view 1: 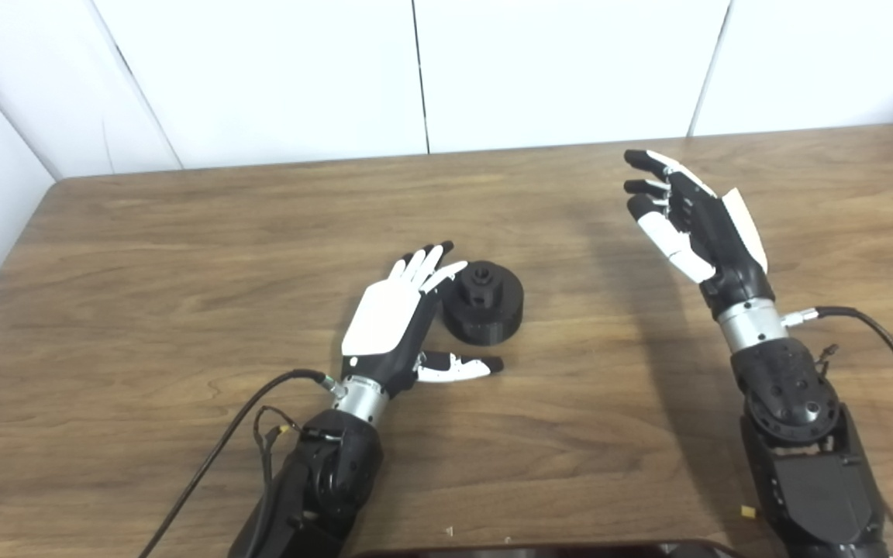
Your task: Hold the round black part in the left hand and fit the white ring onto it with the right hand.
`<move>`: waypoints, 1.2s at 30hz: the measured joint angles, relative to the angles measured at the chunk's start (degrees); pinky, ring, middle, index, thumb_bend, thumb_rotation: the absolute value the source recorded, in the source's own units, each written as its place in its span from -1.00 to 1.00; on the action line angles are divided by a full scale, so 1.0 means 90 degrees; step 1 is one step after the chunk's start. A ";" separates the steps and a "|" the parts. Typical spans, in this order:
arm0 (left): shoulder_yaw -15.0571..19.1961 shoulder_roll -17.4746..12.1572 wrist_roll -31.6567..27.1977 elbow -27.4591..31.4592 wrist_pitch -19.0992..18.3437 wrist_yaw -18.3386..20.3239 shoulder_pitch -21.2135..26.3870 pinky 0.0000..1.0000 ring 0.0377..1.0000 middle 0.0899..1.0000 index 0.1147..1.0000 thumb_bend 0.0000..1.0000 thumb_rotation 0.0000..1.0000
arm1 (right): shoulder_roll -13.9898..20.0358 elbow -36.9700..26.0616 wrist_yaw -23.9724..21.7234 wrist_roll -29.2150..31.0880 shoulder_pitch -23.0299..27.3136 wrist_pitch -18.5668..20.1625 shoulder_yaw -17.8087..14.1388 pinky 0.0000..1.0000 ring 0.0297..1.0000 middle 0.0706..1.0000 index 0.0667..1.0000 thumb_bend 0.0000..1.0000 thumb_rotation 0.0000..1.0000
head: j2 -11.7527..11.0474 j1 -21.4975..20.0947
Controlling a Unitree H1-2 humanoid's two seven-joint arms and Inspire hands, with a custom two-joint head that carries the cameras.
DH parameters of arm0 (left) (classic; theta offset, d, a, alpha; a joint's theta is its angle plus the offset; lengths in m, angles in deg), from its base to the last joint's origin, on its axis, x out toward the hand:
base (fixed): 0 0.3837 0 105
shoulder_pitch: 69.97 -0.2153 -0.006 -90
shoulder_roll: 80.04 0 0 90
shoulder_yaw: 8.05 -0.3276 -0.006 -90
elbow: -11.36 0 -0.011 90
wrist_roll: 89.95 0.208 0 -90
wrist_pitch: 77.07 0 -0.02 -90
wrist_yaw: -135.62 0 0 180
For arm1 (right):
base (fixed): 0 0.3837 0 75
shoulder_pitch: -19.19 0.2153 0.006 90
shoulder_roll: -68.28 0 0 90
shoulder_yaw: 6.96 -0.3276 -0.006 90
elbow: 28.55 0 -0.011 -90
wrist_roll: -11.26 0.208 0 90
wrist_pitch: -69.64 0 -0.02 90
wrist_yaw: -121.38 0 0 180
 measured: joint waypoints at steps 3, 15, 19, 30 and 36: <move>0.0028 0.0015 -0.0008 -0.0009 0.0012 -0.0063 0.0013 1.00 1.00 1.00 0.51 1.00 -0.19 | 0.0000 0.0000 -0.0001 0.0010 0.0000 0.0000 0.0000 0.39 0.58 0.73 0.60 0.26 0.57 | 0.0000 0.0000; 0.0096 0.0030 -0.0091 -0.0185 0.0040 -0.0132 0.0025 1.00 1.00 1.00 0.60 1.00 -0.18 | 0.0000 0.0000 -0.0006 0.0018 0.0000 0.0013 0.0020 0.38 0.58 0.74 0.61 0.29 0.60 | 0.0029 0.0020; 0.0116 0.0039 -0.0063 -0.0198 0.0025 -0.0177 0.0077 1.00 1.00 1.00 0.57 1.00 -0.13 | 0.0000 0.0000 -0.0006 0.0019 -0.0001 0.0030 0.0020 0.37 0.58 0.73 0.61 0.29 0.59 | 0.0039 0.0020; 0.0148 0.0038 -0.0057 -0.0185 -0.0088 -0.0062 0.0131 1.00 1.00 1.00 0.63 1.00 -0.13 | 0.0000 -0.0012 -0.0010 0.0048 -0.0005 0.0042 0.0022 0.39 0.58 0.73 0.60 0.28 0.58 | 0.0078 0.0039; 0.0221 0.0041 -0.0079 -0.0185 -0.0151 -0.0044 0.0145 1.00 1.00 1.00 0.70 1.00 -0.13 | 0.0000 -0.0012 -0.0009 0.0054 -0.0006 0.0042 0.0022 0.39 0.58 0.73 0.60 0.27 0.57 | 0.0068 0.0078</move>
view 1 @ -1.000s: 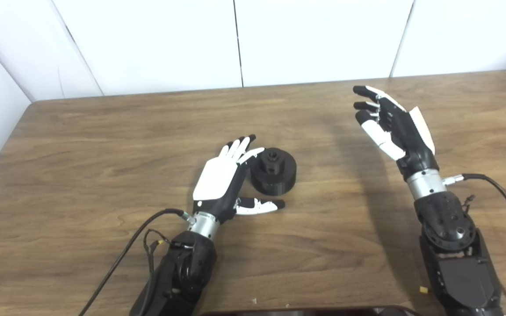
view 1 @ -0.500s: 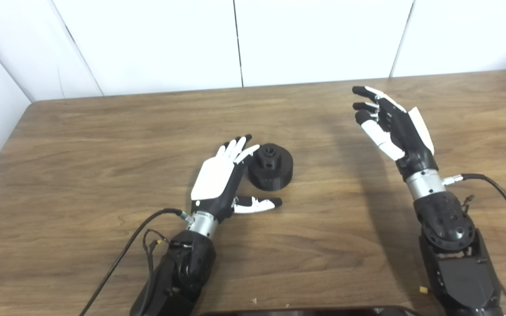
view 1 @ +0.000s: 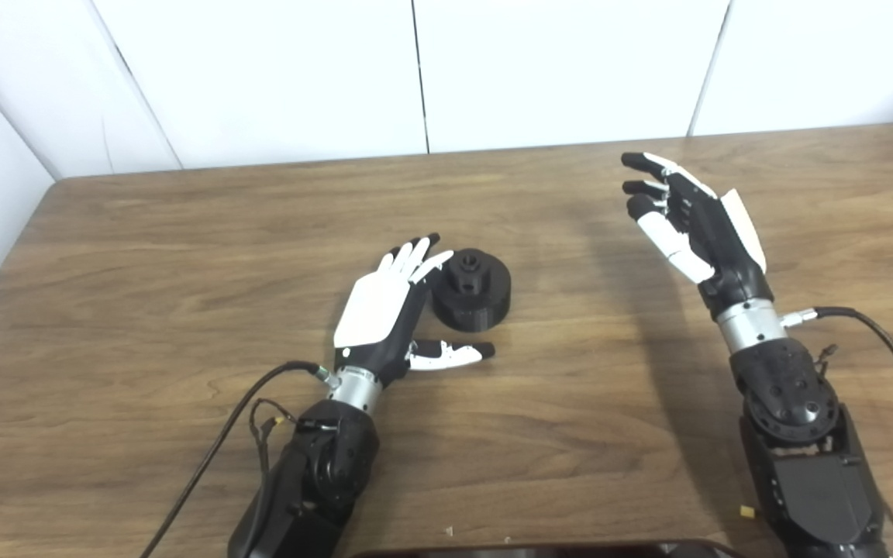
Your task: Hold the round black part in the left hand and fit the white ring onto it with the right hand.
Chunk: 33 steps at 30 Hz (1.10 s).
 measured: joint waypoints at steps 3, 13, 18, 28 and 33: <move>0.0001 -0.0008 0.0009 0.0000 -0.0049 0.0084 0.0006 1.00 1.00 1.00 0.72 1.00 -0.08 | -0.0001 0.0000 0.0000 0.0055 0.0000 0.0000 -0.0001 0.39 0.58 0.73 0.60 0.28 0.57 | 0.0000 -0.0010; 0.0078 -0.0036 -0.0002 0.0093 -0.0057 0.0086 0.0070 1.00 1.00 1.00 0.39 1.00 -0.10 | -0.0001 0.0002 0.0001 0.0060 0.0003 -0.0001 0.0002 0.39 0.58 0.73 0.59 0.27 0.55 | 0.0000 0.0020; 0.0100 -0.0094 -0.0024 0.0191 0.0043 0.0087 0.0033 1.00 1.00 1.00 0.32 1.00 -0.11 | -0.0010 0.0006 0.0001 0.0086 0.0010 -0.0001 0.0001 0.40 0.59 0.73 0.59 0.30 0.55 | 0.0010 0.0029; 0.0117 -0.0125 -0.0073 0.0324 0.0123 0.0135 -0.0071 1.00 1.00 1.00 0.30 1.00 -0.09 | -0.0032 0.0007 0.0001 0.0101 0.0011 -0.0002 0.0002 0.40 0.59 0.73 0.59 0.29 0.56 | 0.0029 0.0029; 0.0113 -0.0124 -0.0073 0.0439 0.0067 0.0222 -0.0125 1.00 1.00 1.00 0.28 1.00 -0.11 | -0.0034 0.0007 0.0001 0.0097 0.0011 -0.0002 0.0003 0.39 0.59 0.72 0.59 0.32 0.54 | 0.0029 0.0020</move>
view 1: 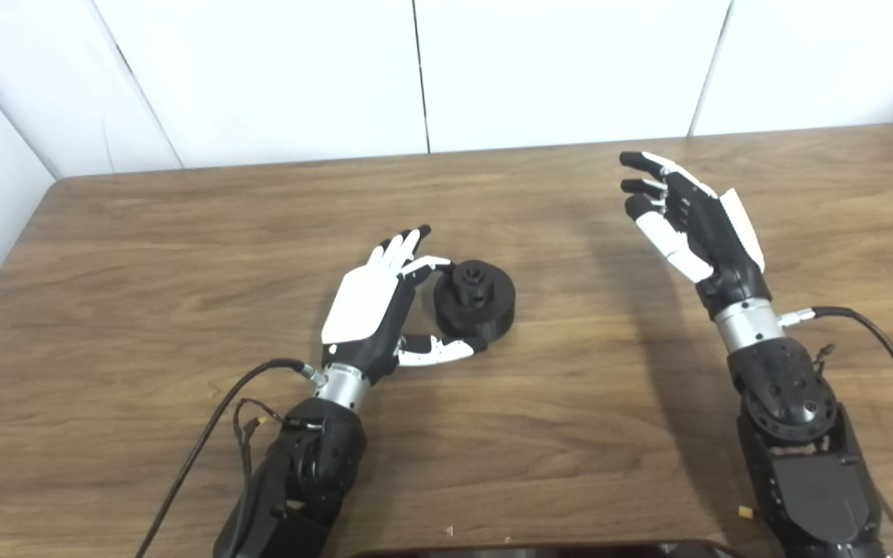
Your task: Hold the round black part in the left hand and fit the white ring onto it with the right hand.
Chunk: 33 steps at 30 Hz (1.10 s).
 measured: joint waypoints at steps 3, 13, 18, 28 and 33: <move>-0.0005 0.0000 0.0000 0.0010 -0.0019 0.0005 0.0000 1.00 1.00 1.00 0.28 1.00 -0.12 | -0.0014 0.0000 0.0000 0.0001 0.0000 0.0000 0.0000 0.39 0.58 0.72 0.59 0.31 0.54 | 0.0010 -0.0010; -0.0044 -0.0088 -0.0027 0.0009 0.0070 0.0181 0.0000 1.00 1.00 1.00 0.54 1.00 -0.05 | -0.0020 0.0000 0.0000 -0.0014 0.0000 0.0000 0.0002 0.40 0.58 0.72 0.59 0.31 0.56 | 0.0010 -0.0020; -0.0077 -0.0100 -0.0013 0.0012 0.0026 0.0349 0.0000 1.00 1.00 1.00 0.67 1.00 -0.01 | -0.0020 -0.0001 0.0000 -0.0015 0.0000 0.0000 0.0006 0.41 0.59 0.72 0.59 0.30 0.55 | 0.0000 -0.0010; -0.0099 -0.0115 0.0070 0.0016 -0.0032 0.0550 0.0007 1.00 1.00 1.00 0.77 1.00 0.06 | -0.0033 -0.0001 0.0001 -0.0033 0.0002 0.0000 0.0036 0.40 0.58 0.73 0.59 0.29 0.57 | 0.0049 -0.0029; -0.0074 -0.0111 0.0069 0.0041 -0.0046 0.0631 0.0031 1.00 1.00 1.00 0.63 1.00 0.05 | -0.0041 -0.0004 0.0002 -0.0028 0.0002 0.0001 0.0035 0.40 0.58 0.73 0.59 0.29 0.54 | 0.0059 -0.0010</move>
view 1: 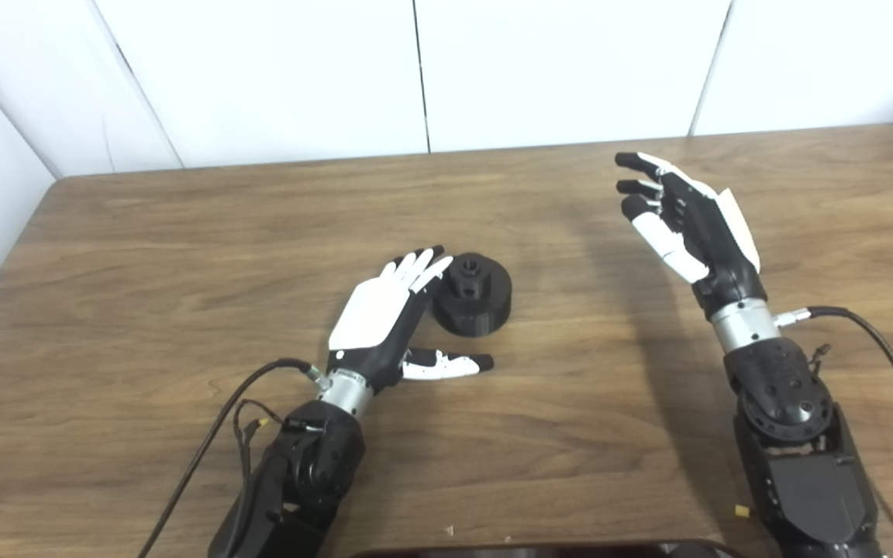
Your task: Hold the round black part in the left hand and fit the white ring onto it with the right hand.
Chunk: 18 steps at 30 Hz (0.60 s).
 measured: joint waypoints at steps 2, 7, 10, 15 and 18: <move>0.0031 0.0001 -0.0024 0.0025 -0.0002 0.0001 0.0044 1.00 1.00 1.00 0.50 1.00 -0.01 | -0.0003 0.0000 0.0000 0.0001 0.0000 0.0000 0.0000 0.39 0.58 0.72 0.59 0.29 0.54 | 0.0000 -0.0010; 0.0063 0.0006 -0.0152 0.0112 0.0094 0.0000 0.0090 1.00 1.00 1.00 0.26 1.00 -0.06 | -0.0005 0.0000 0.0001 0.0001 0.0000 -0.0001 -0.0001 0.39 0.58 0.72 0.59 0.31 0.56 | 0.0010 0.0000; 0.0079 0.0011 -0.0245 0.0120 0.0136 -0.0021 0.0090 1.00 1.00 1.00 0.18 1.00 -0.07 | -0.0005 0.0000 0.0001 0.0001 0.0000 -0.0001 -0.0002 0.39 0.58 0.72 0.59 0.32 0.57 | 0.0020 0.0000; 0.0087 0.0010 -0.0299 0.0117 0.0272 -0.0142 0.0088 1.00 1.00 1.00 0.05 1.00 -0.05 | -0.0009 0.0000 0.0001 0.0007 0.0000 0.0000 -0.0003 0.40 0.59 0.73 0.59 0.31 0.55 | 0.0020 -0.0010; 0.0085 0.0008 -0.0300 0.0110 0.0350 -0.0169 0.0088 1.00 1.00 1.00 -0.04 1.00 -0.04 | -0.0016 0.0000 0.0001 0.0014 0.0000 -0.0001 -0.0002 0.40 0.59 0.73 0.60 0.30 0.54 | 0.0020 -0.0010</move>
